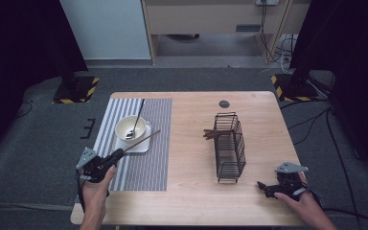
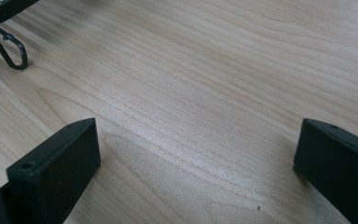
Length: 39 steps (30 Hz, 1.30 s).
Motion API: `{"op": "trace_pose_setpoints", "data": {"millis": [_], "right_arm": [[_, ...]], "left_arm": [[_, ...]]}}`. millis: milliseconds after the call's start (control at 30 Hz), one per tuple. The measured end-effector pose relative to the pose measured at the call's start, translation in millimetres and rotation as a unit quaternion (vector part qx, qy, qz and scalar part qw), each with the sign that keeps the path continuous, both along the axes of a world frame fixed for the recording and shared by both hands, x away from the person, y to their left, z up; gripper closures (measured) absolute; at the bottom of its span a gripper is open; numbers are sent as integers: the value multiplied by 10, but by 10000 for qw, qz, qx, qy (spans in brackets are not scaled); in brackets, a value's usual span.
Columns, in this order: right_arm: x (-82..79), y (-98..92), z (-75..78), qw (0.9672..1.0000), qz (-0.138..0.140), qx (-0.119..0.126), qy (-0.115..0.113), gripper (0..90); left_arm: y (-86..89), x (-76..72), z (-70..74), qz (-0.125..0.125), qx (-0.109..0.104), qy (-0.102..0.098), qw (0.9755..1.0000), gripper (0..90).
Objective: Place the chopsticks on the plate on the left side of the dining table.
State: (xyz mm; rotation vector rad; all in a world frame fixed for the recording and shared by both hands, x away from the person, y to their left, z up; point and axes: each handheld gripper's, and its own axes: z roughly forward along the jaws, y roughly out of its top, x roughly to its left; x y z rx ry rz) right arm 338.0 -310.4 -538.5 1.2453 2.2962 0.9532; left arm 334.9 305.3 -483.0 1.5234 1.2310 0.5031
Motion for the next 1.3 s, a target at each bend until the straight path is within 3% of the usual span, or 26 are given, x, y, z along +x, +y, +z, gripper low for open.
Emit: {"op": "trace_pose_setpoints", "data": {"millis": [133, 533, 667, 1133, 1300], "right_arm": [[0, 0, 0, 10000, -1, -2, -2, 2], [0, 0, 0, 10000, 0, 0, -1, 2], [0, 0, 0, 10000, 0, 0, -1, 2], [0, 0, 0, 10000, -1, 0, 0, 2], [0, 0, 0, 10000, -1, 1, 0, 2]], "left_arm": [[44, 9, -67, -22, -146, 154, 9998, 834], [90, 58, -222, -216, 102, 468, 9986, 831], [89, 88, -271, -257, 270, 609, 9974, 832], [180, 136, -402, -506, 312, 992, 9933, 835], [183, 150, -450, -595, 422, 1127, 9909, 833]]}}
